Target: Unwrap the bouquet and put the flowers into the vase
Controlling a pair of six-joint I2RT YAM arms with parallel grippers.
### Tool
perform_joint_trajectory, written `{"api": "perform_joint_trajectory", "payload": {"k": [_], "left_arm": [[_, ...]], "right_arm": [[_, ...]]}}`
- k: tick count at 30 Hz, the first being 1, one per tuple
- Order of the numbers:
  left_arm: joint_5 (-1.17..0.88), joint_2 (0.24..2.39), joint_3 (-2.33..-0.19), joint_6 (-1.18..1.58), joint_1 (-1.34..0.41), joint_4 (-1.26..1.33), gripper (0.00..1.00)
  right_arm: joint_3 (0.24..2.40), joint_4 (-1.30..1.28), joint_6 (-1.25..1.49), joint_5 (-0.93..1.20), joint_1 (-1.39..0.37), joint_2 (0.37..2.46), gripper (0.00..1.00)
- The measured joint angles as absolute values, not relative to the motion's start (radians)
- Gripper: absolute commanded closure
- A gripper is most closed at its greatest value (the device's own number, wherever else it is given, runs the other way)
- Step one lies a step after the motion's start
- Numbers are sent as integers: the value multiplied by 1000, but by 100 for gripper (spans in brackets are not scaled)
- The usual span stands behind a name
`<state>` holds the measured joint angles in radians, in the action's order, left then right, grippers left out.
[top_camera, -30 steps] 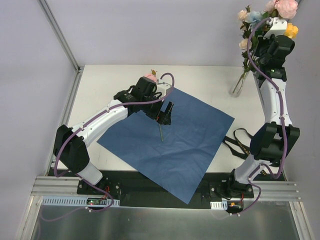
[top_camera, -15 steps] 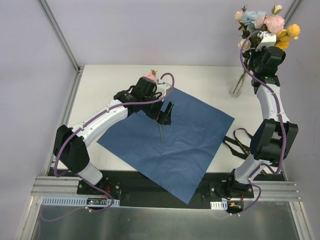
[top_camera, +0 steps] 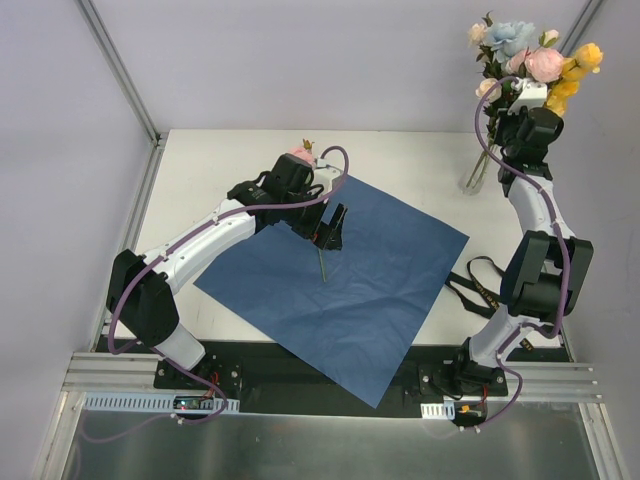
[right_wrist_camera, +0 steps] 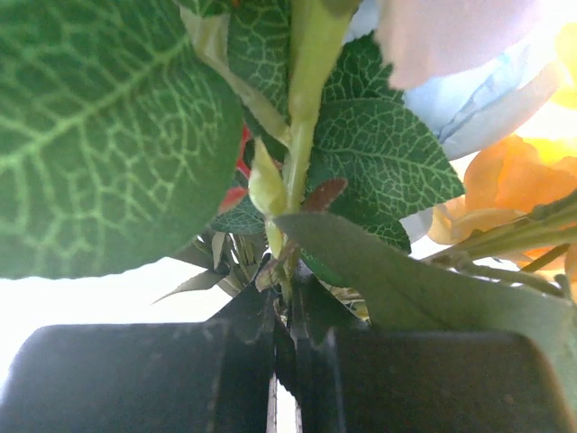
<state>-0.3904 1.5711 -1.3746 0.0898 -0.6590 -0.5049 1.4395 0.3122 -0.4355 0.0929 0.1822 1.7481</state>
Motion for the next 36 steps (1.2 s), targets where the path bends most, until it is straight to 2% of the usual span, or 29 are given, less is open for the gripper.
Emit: {"api": "perform_joint_trajectory", "payload": {"k": [3, 4, 6, 7, 10, 12, 16, 19, 31, 36], "left_arm": [[-390, 1571, -1370, 90, -659, -504, 1], [-390, 1571, -1368, 90, -659, -504, 1], [-390, 1571, -1365, 90, -659, -504, 1], [-390, 1571, -1365, 90, -659, -504, 1], [-390, 1571, -1364, 90, -659, -504, 1], [-390, 1571, -1364, 90, -659, -504, 1], [-388, 1570, -1364, 90, -659, -503, 1], [-385, 1565, -1361, 89, -659, -502, 1], [-384, 1530, -1359, 90, -659, -496, 1], [-356, 1530, -1359, 106, -659, -493, 9]], "right_arm": [[1423, 342, -431, 91, 182, 1748, 98], [1420, 347, -430, 91, 182, 1748, 90], [1414, 359, -427, 90, 182, 1748, 84], [1413, 362, -426, 87, 182, 1748, 74], [1404, 342, -411, 78, 183, 1747, 59], [1385, 316, -401, 66, 183, 1747, 54], [1366, 243, -391, 37, 176, 1741, 36], [1353, 189, -384, -15, 161, 1701, 33], [1292, 22, -286, -152, 120, 1423, 30], [1217, -115, -199, -202, 119, 1320, 29]]}}
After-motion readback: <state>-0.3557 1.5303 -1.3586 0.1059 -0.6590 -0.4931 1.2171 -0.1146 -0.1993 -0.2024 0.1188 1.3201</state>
